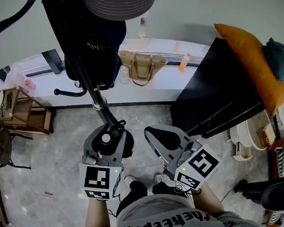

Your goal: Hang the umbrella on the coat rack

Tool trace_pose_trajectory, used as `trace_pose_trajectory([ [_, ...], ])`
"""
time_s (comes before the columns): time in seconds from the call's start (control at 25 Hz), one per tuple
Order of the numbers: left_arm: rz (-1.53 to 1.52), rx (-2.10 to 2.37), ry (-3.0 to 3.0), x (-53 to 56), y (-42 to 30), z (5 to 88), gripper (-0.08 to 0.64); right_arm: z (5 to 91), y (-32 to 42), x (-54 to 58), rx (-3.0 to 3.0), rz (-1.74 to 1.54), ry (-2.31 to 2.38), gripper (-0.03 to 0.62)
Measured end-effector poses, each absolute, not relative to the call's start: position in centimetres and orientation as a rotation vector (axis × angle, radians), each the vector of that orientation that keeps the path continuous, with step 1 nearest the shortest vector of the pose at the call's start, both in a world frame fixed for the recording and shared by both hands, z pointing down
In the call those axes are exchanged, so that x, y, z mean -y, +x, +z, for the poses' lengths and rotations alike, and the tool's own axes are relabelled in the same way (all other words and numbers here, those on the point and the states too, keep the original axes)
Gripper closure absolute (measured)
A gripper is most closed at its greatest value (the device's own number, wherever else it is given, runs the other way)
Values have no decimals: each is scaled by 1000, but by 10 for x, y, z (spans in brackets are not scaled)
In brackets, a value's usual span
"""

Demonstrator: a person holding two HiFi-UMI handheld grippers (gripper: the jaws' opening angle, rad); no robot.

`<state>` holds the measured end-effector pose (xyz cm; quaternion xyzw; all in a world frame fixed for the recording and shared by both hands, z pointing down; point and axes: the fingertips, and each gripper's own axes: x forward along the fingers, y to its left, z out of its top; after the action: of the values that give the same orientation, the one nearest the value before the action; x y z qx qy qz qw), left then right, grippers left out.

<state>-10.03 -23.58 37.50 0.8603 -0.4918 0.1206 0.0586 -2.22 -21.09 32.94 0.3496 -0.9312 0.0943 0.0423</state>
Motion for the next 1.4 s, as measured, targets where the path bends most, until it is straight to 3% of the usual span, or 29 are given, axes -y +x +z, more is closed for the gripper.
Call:
trace_pose_trajectory([
  [0.64,444,1435,2608,242,-102,397,357,332,-21,214,2838,295,1087,580],
  [0.88,608,1429,2660,240,-97,411,347,331,-24,215,2842,299,1077,580],
  [1.04,308,1601,2762,247,-110,368,350,331,-28,216,2848,297,1062,580],
  [1.4,340,1570,2757,242,-115,376,397,331,-29,213,2853,293,1043,580],
])
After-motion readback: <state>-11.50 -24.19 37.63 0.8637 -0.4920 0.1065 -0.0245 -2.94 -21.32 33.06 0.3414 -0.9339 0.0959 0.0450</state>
